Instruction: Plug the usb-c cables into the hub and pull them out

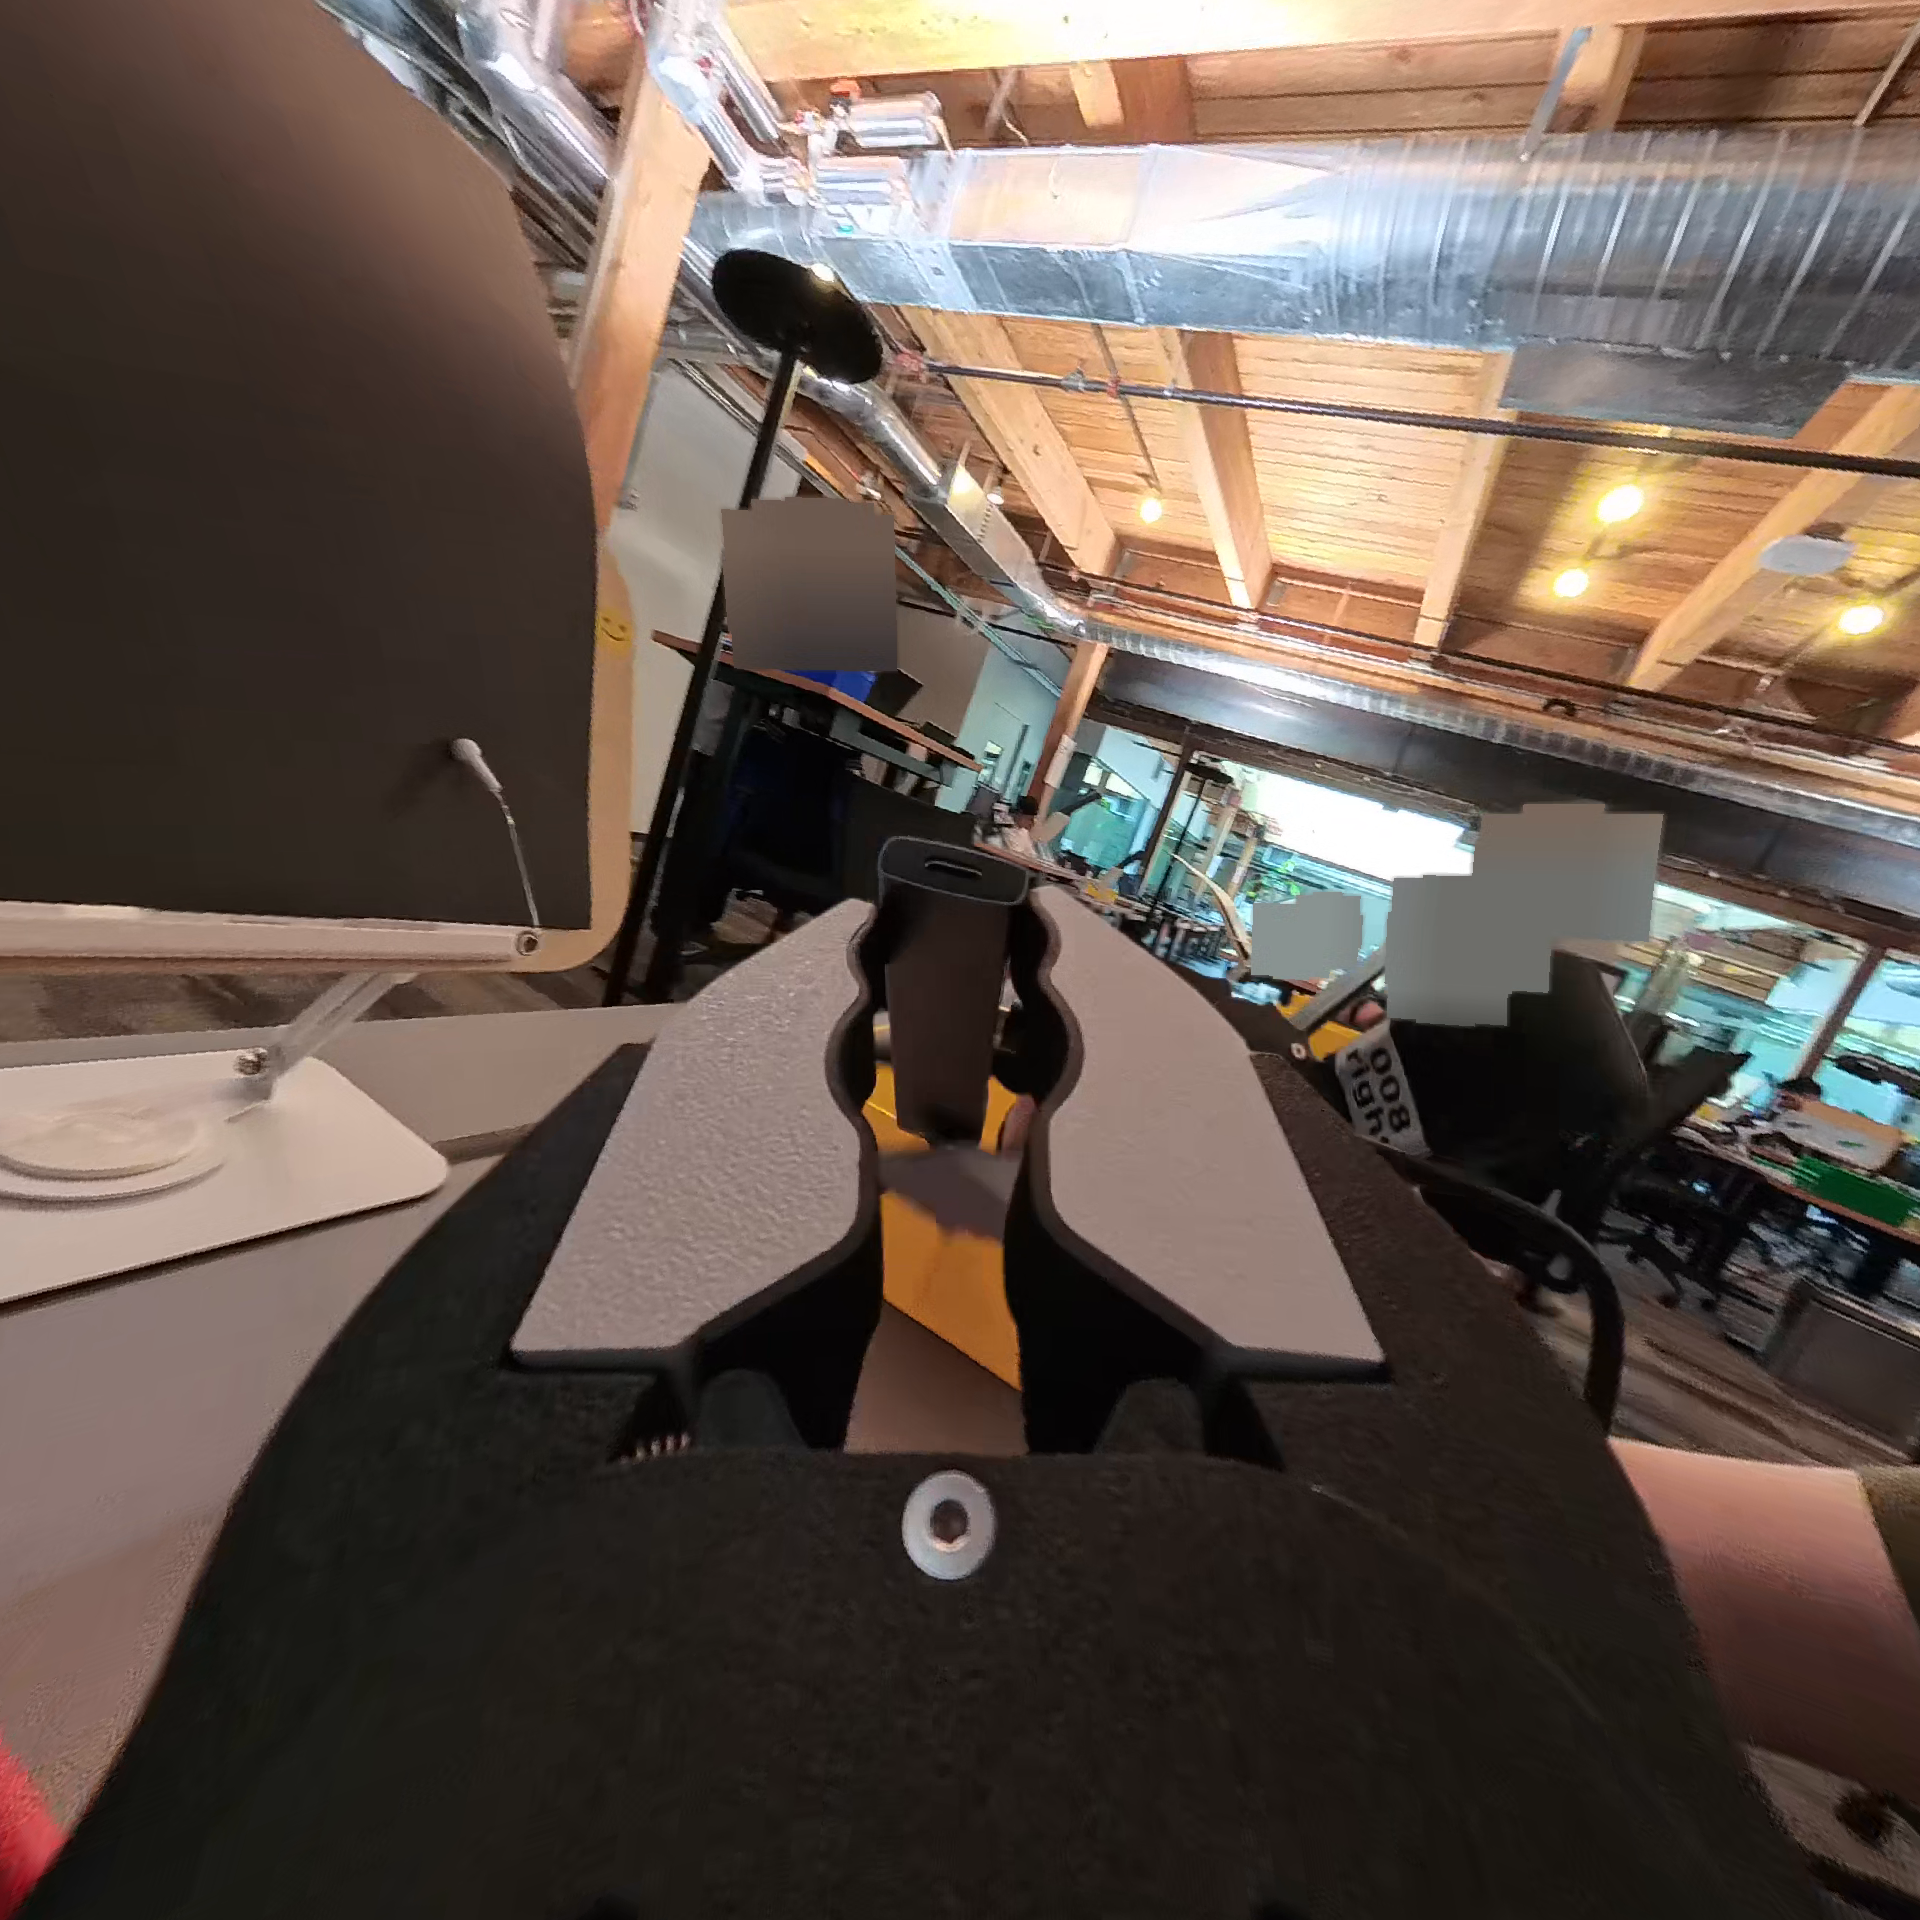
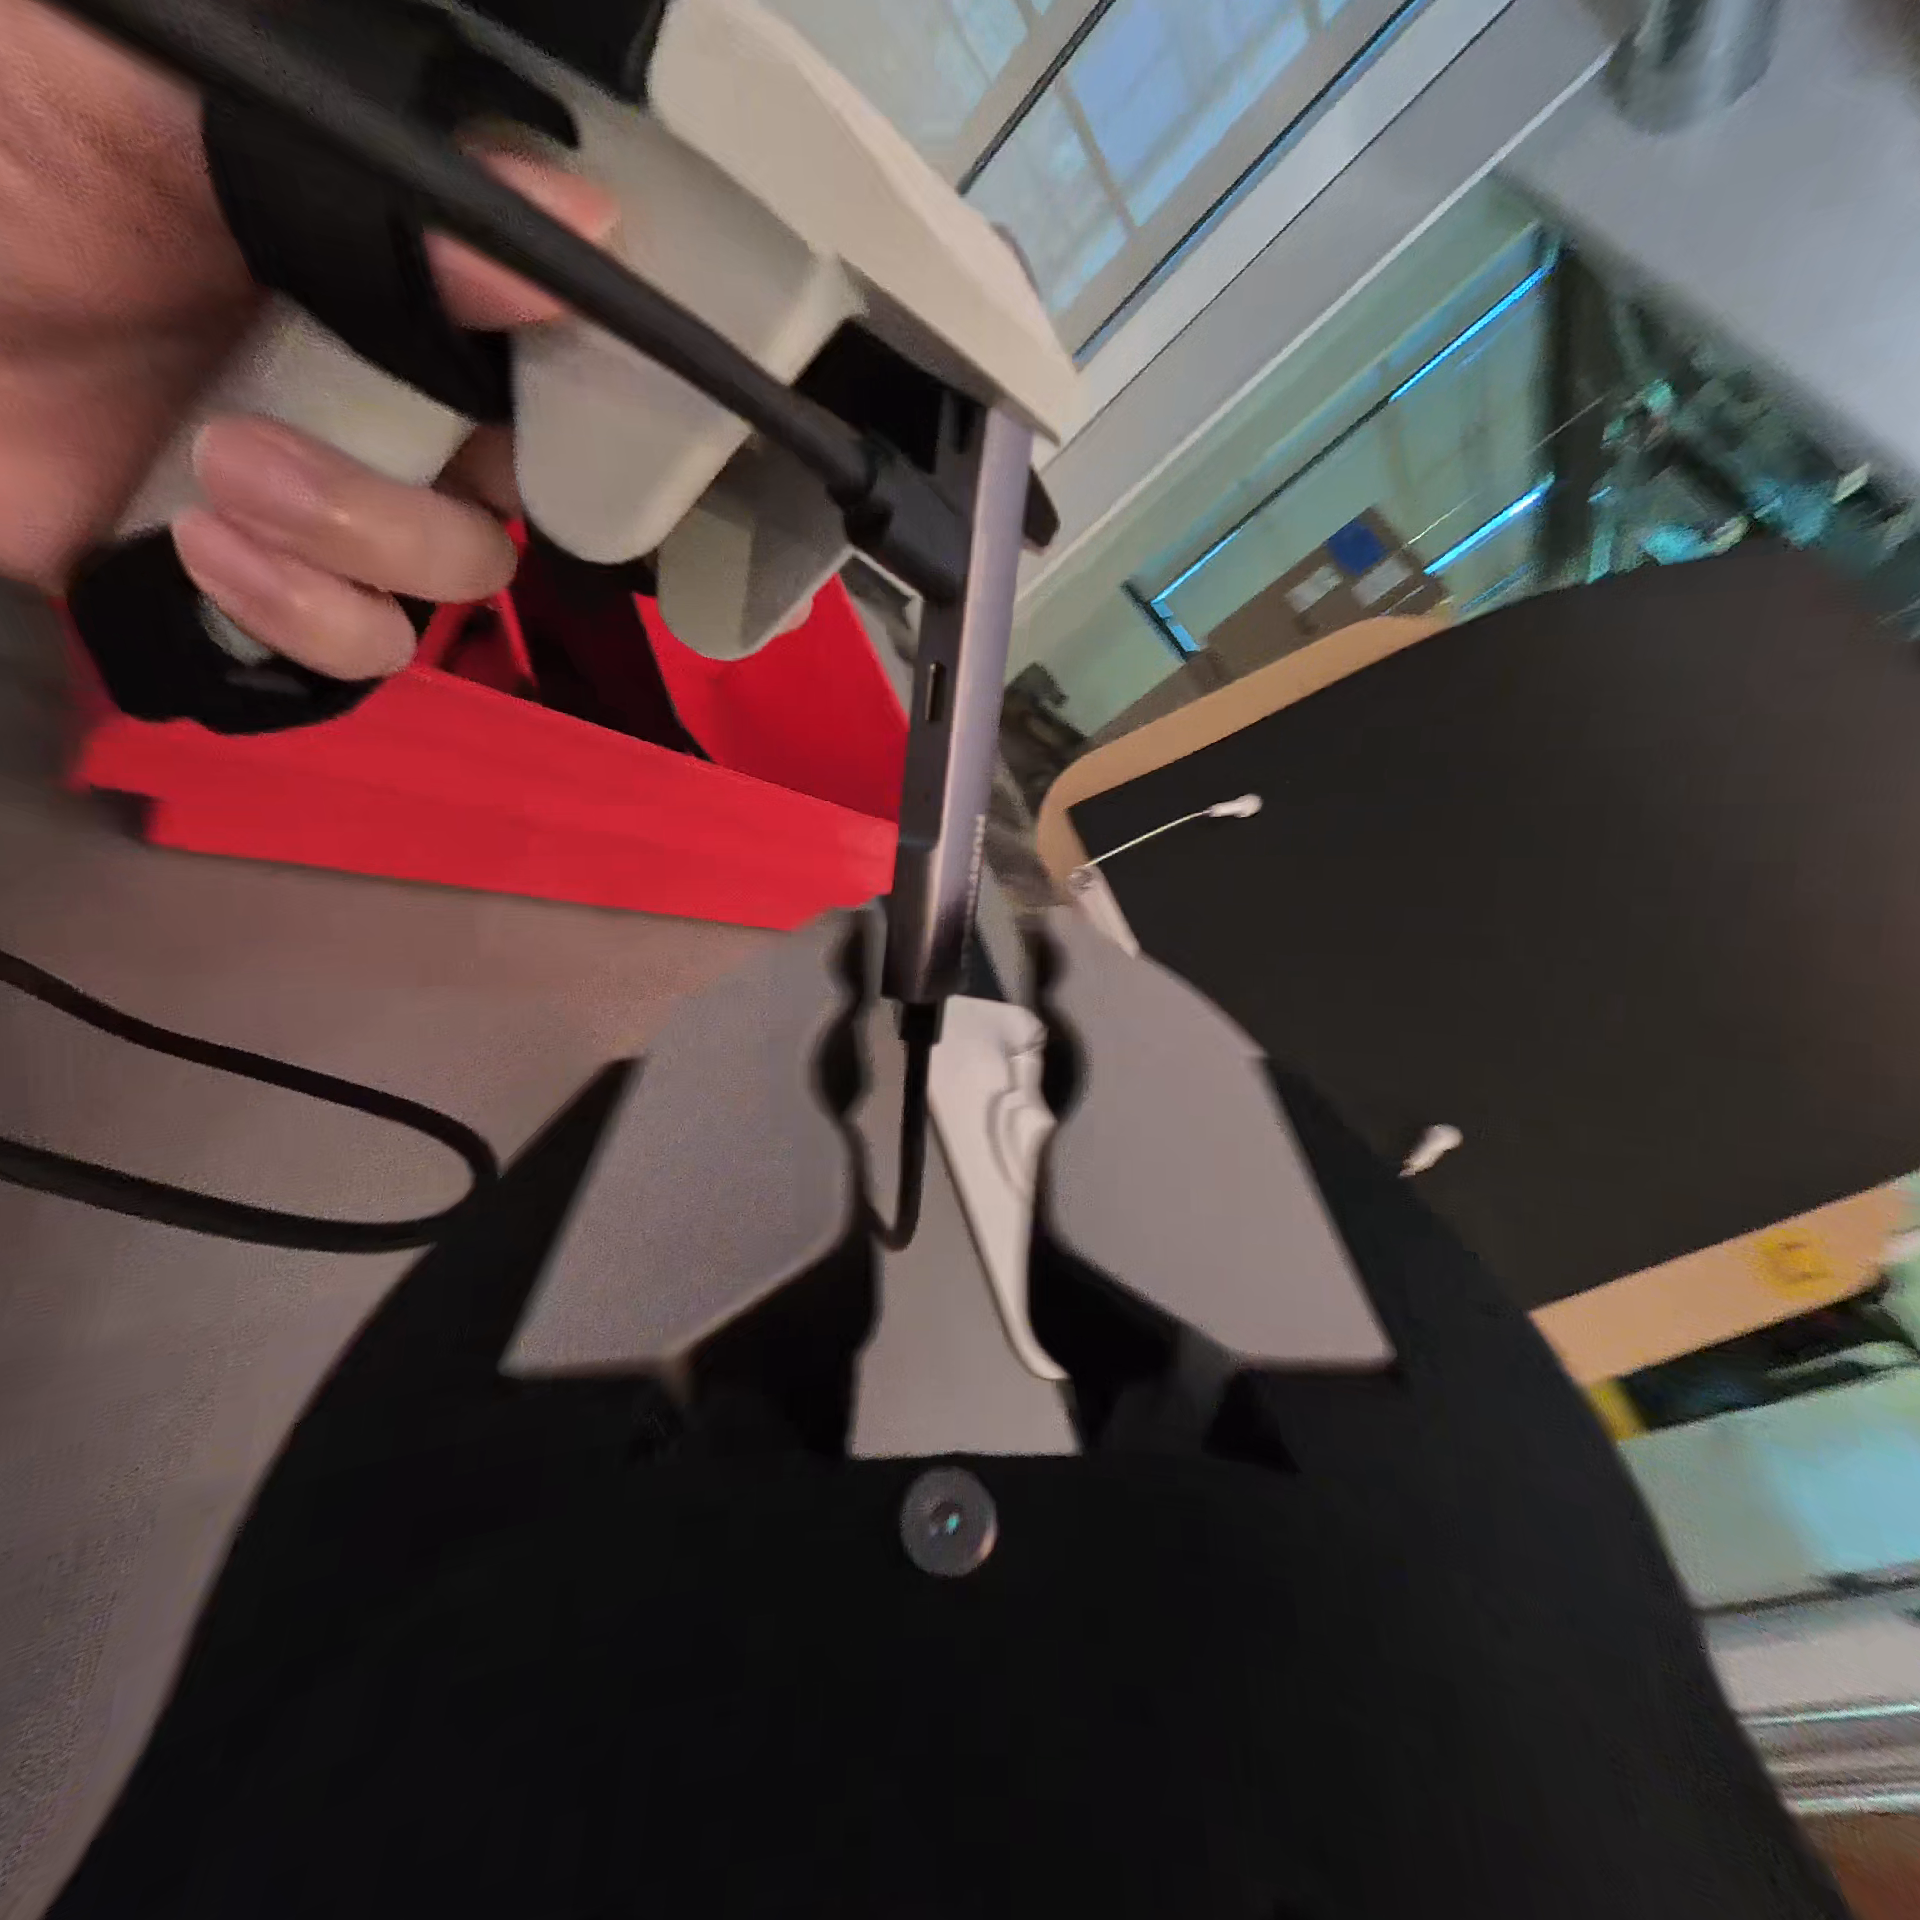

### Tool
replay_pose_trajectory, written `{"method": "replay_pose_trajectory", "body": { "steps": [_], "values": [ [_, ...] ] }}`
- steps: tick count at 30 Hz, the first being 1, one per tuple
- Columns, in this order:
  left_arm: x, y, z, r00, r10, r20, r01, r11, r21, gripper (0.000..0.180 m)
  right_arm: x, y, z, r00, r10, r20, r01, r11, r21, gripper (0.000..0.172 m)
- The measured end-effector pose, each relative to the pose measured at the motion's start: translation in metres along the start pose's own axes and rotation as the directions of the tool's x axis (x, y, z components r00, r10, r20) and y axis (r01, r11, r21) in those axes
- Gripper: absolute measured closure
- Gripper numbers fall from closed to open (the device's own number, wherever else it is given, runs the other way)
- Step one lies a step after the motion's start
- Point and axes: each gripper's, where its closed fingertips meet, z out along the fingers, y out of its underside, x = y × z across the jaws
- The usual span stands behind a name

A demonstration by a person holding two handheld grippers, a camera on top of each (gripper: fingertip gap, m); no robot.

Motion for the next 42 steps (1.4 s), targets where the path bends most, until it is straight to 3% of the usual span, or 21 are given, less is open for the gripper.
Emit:
{"method": "replay_pose_trajectory", "body": {
  "steps": [1, 3, 5, 7, 9, 11, 14, 15, 18, 25, 29, 31, 36, 42],
  "values": [
    [0.001, 0.000, 0.001, 1.000, -0.018, -0.019, 0.018, 1.000, 0.004, 0.158, 0.001, -0.002, -0.003, 0.999, -0.050, -0.022, 0.050, 0.999, 0.012, 0.158],
    [0.000, 0.001, 0.000, 0.997, -0.070, -0.044, 0.070, 0.998, -0.004, 0.158, 0.005, -0.003, -0.007, 0.999, -0.046, -0.021, 0.046, 0.999, 0.015, 0.159],
    [-0.007, 0.005, -0.001, 0.996, -0.086, -0.026, 0.085, 0.996, -0.031, 0.157, 0.008, -0.002, -0.011, 0.998, 0.051, 0.038, -0.050, 0.999, -0.008, 0.161],
    [-0.012, 0.000, -0.003, 0.999, -0.034, 0.022, 0.034, 0.999, -0.020, 0.146, 0.018, 0.009, -0.013, 0.994, 0.107, 0.030, -0.104, 0.991, -0.090, 0.162],
    [-0.015, -0.001, -0.007, 0.990, 0.102, 0.094, -0.095, 0.993, -0.072, 0.146, 0.029, 0.031, -0.018, 0.986, 0.165, 0.014, -0.158, 0.964, -0.212, 0.163],
    [-0.031, 0.007, -0.013, 0.926, 0.303, 0.225, -0.251, 0.940, -0.231, 0.150, 0.037, 0.046, -0.024, 0.962, 0.274, 0.010, -0.260, 0.923, -0.285, 0.163],
    [-0.069, 0.016, -0.030, 0.710, 0.557, 0.431, -0.352, 0.811, -0.467, 0.151, 0.042, 0.067, -0.035, 0.902, 0.432, 0.006, -0.394, 0.830, -0.395, 0.162],
    [-0.075, 0.018, -0.034, 0.672, 0.573, 0.469, -0.333, 0.800, -0.499, 0.154, 0.044, 0.074, -0.040, 0.890, 0.456, -0.008, -0.415, 0.803, -0.427, 0.162],
    [-0.087, 0.026, -0.040, 0.652, 0.529, 0.544, -0.237, 0.823, -0.516, 0.154, 0.046, 0.084, -0.052, 0.843, 0.537, -0.035, -0.485, 0.730, -0.482, 0.162],
    [-0.114, 0.026, -0.058, 0.506, 0.612, 0.608, -0.232, 0.776, -0.587, 0.154, 0.056, 0.075, -0.073, 0.608, 0.793, -0.026, -0.718, 0.536, -0.444, 0.163],
    [-0.126, 0.033, -0.067, 0.367, 0.746, 0.556, -0.238, 0.653, -0.719, 0.153, 0.090, 0.066, -0.084, 0.482, 0.876, 0.022, -0.800, 0.450, -0.396, 0.163],
    [-0.130, 0.038, -0.069, 0.297, 0.812, 0.502, -0.242, 0.573, -0.783, 0.153, 0.117, 0.064, -0.092, 0.516, 0.856, 0.006, -0.797, 0.483, -0.363, 0.163],
    [-0.128, 0.045, -0.062, 0.227, 0.877, 0.423, -0.265, 0.474, -0.840, 0.153, 0.170, 0.078, -0.121, 0.671, 0.728, -0.142, -0.699, 0.558, -0.447, 0.162],
    [-0.133, 0.058, -0.060, 0.259, 0.880, 0.399, -0.250, 0.460, -0.852, 0.154, 0.214, 0.071, -0.151, 0.733, 0.639, -0.233, -0.649, 0.553, -0.522, 0.162]
  ]
}}
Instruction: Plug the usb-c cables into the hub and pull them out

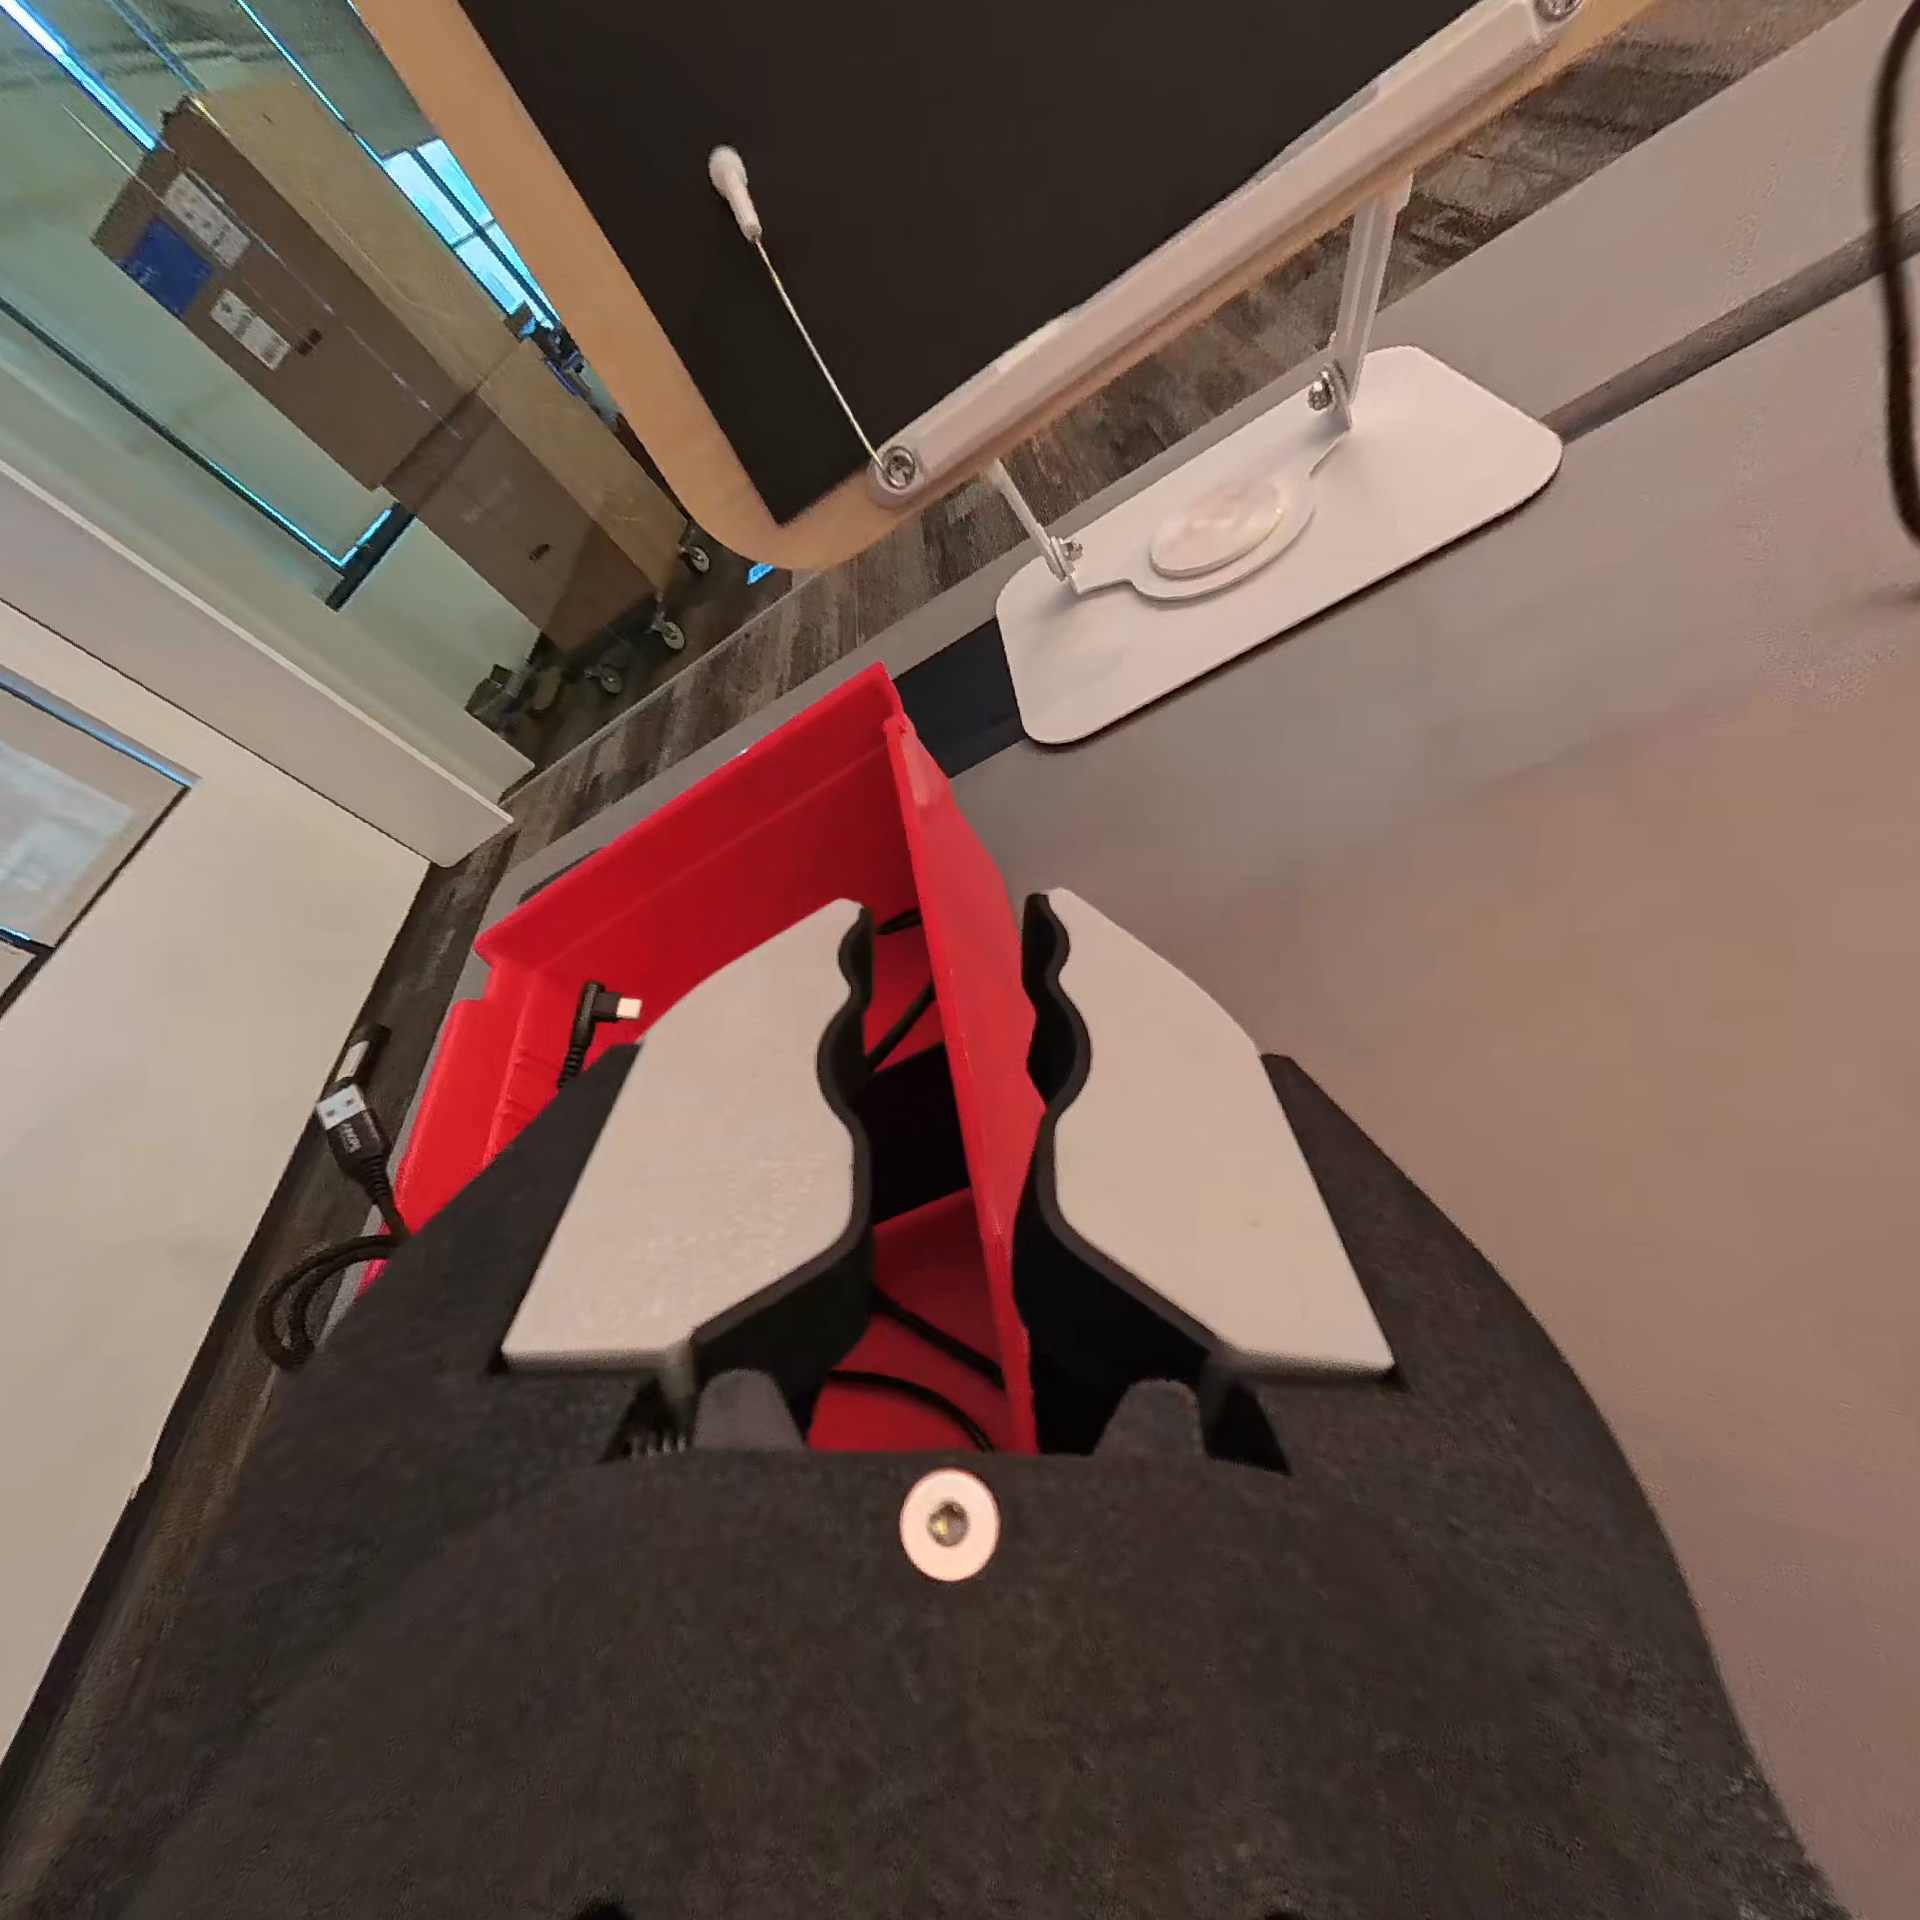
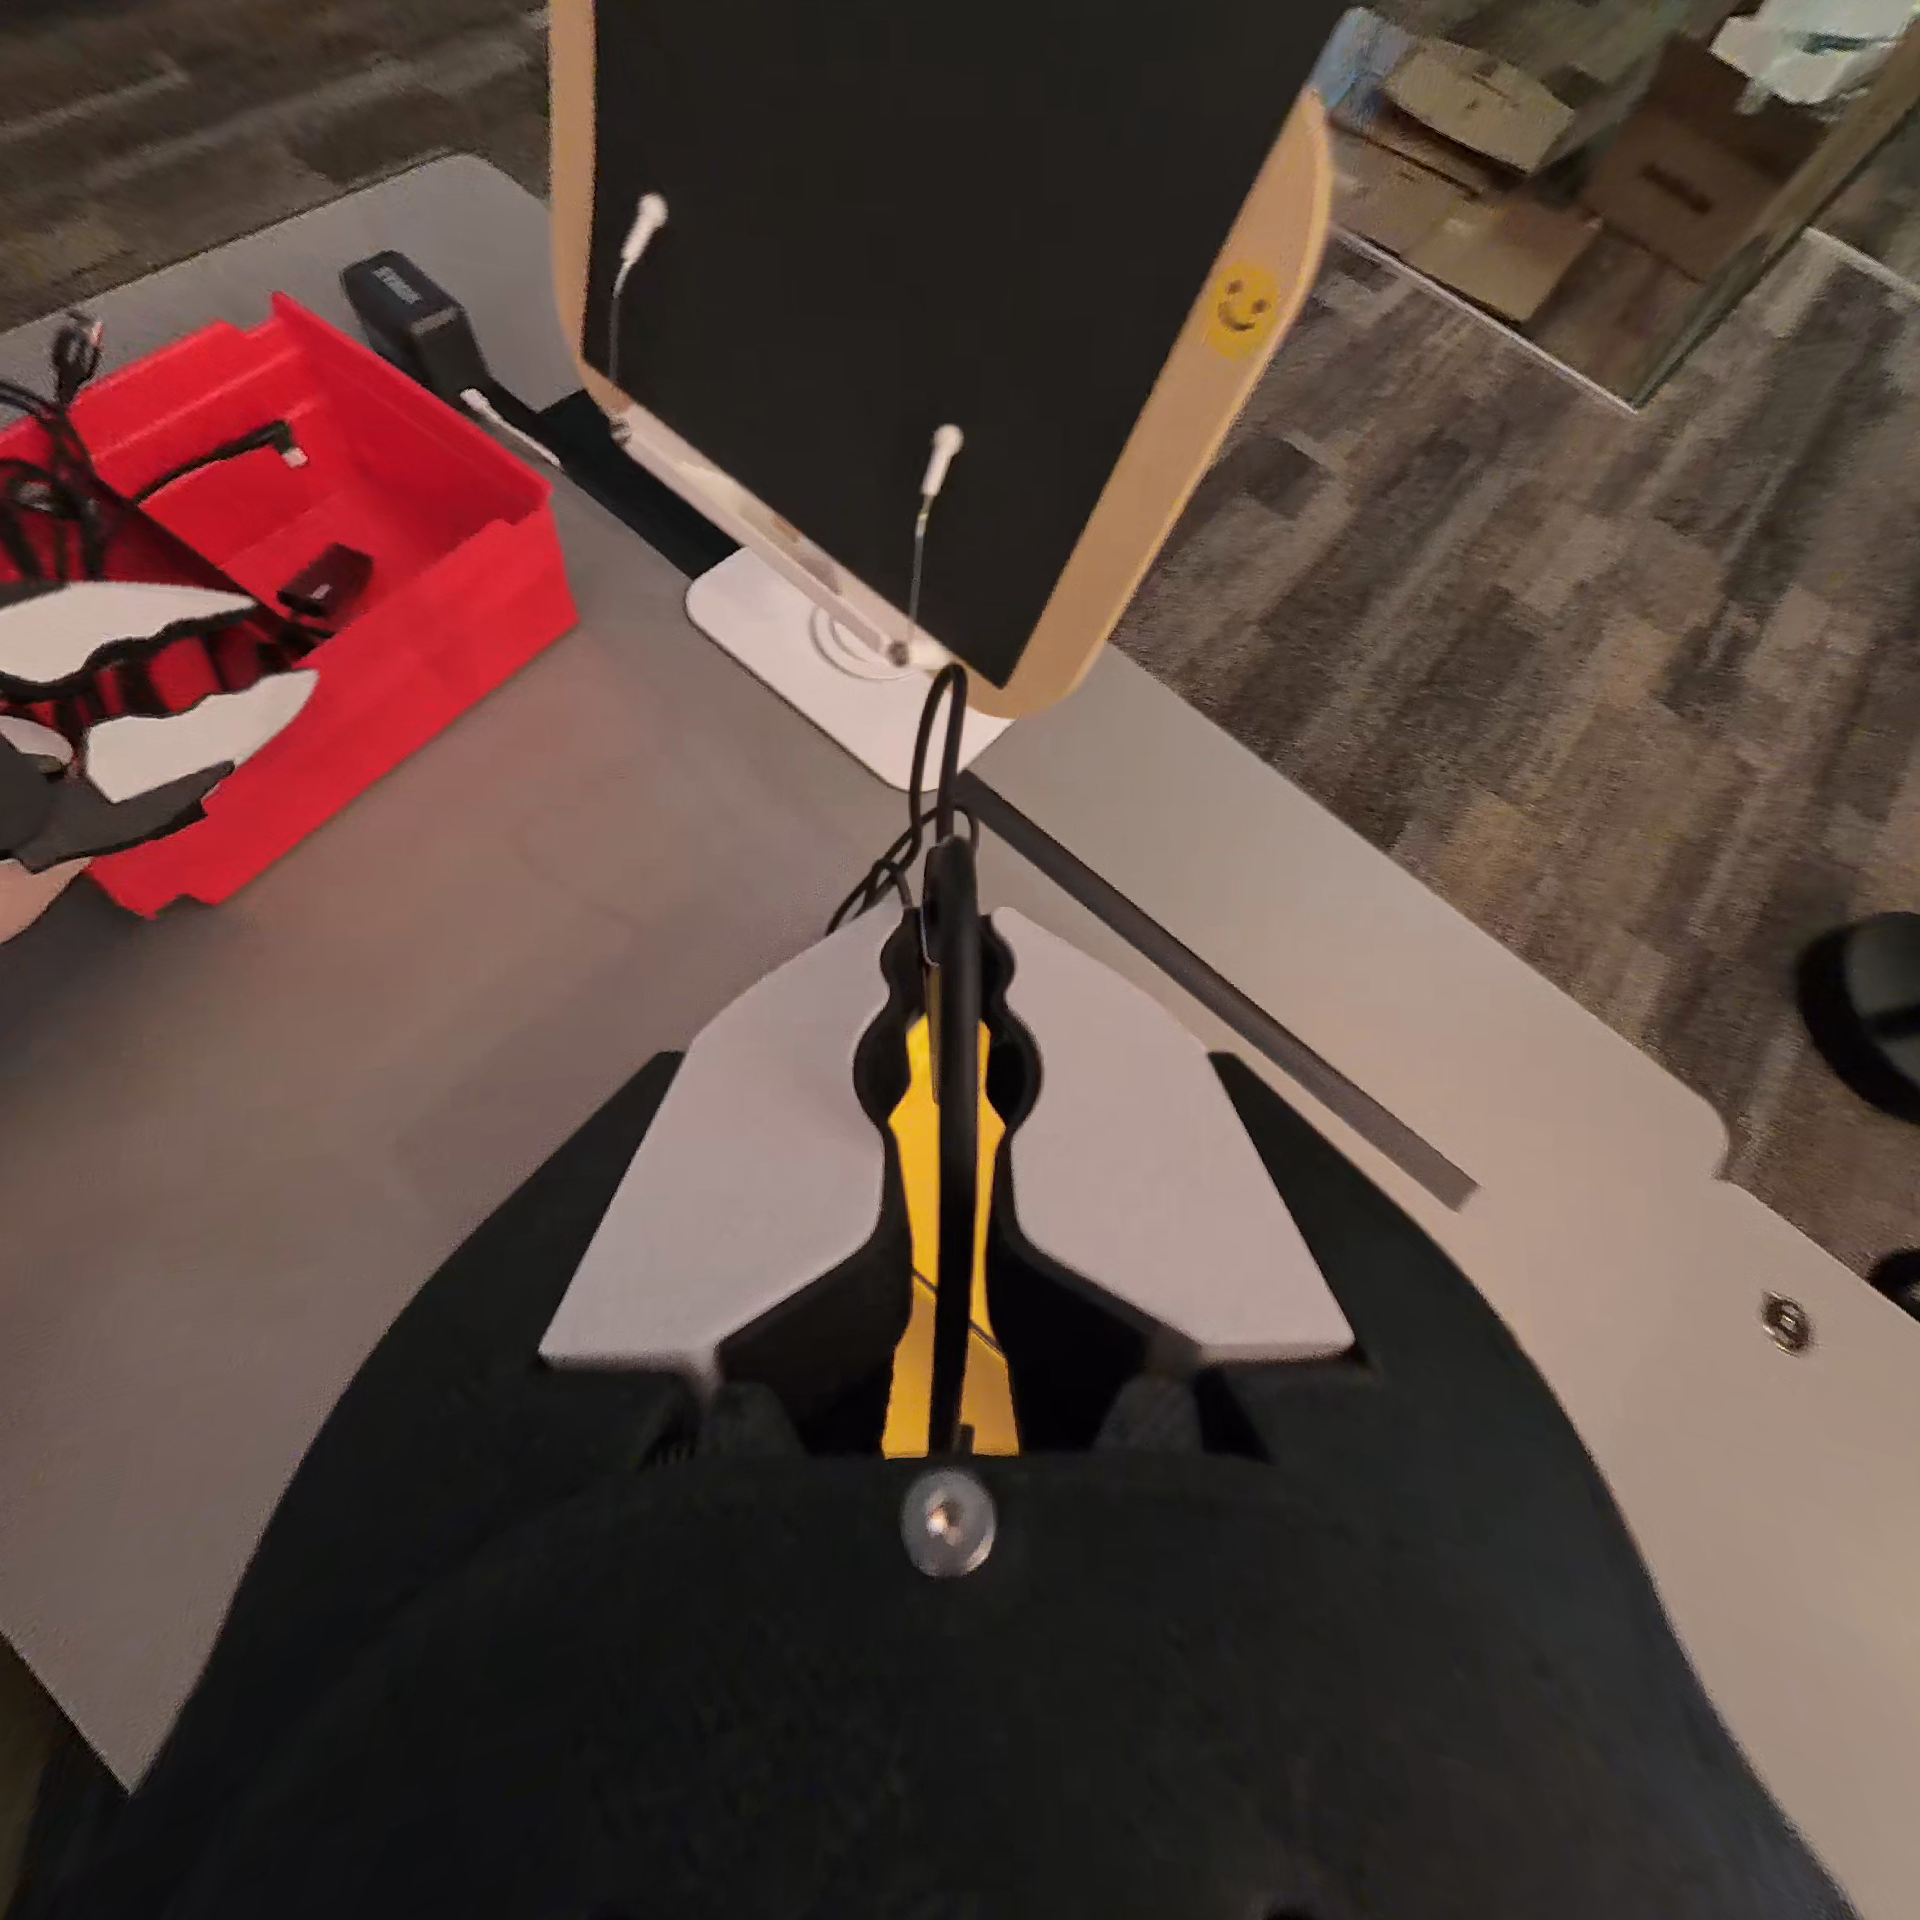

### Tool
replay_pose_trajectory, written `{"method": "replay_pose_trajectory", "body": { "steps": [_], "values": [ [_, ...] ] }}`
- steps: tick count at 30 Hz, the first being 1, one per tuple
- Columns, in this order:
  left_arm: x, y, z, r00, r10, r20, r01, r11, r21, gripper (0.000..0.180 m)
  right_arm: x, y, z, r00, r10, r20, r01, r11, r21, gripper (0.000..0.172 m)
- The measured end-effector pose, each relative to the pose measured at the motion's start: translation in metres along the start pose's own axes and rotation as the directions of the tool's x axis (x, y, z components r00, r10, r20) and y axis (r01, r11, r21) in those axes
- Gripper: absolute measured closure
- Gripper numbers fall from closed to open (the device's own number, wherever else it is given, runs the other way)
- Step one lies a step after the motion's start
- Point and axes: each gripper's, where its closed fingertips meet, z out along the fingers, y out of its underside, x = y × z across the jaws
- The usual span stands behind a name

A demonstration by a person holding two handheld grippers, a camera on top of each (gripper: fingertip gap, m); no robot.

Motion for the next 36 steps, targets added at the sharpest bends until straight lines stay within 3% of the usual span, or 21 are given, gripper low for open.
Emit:
{"method": "replay_pose_trajectory", "body": {
  "steps": [10, 16, 21, 26, 36],
  "values": [
    [-0.003, -0.010, -0.008, 0.998, -0.057, -0.023, 0.058, 0.997, 0.051, 0.154, 0.055, -0.044, -0.096, 0.986, 0.113, -0.126, -0.095, 0.985, 0.142, 0.162],
    [0.008, -0.017, -0.010, 0.999, -0.020, -0.034, 0.022, 0.997, 0.071, 0.155, 0.086, -0.026, -0.120, 0.966, 0.130, -0.223, -0.110, 0.989, 0.102, 0.162],
    [0.016, -0.025, -0.017, 0.999, 0.004, -0.046, 0.000, 0.996, 0.093, 0.155, 0.099, 0.023, -0.084, 0.963, 0.100, -0.250, -0.115, 0.992, -0.047, 0.162],
    [0.026, -0.035, -0.023, 0.998, 0.021, -0.067, -0.012, 0.992, 0.125, 0.155, 0.091, 0.071, -0.026, 0.987, 0.009, -0.161, -0.041, 0.980, -0.195, 0.162],
    [0.050, -0.040, -0.026, 0.991, 0.075, -0.113, -0.058, 0.988, 0.145, 0.155, 0.061, 0.128, 0.056, 0.992, 0.054, 0.113, -0.027, 0.974, -0.223, 0.162]
  ]
}}
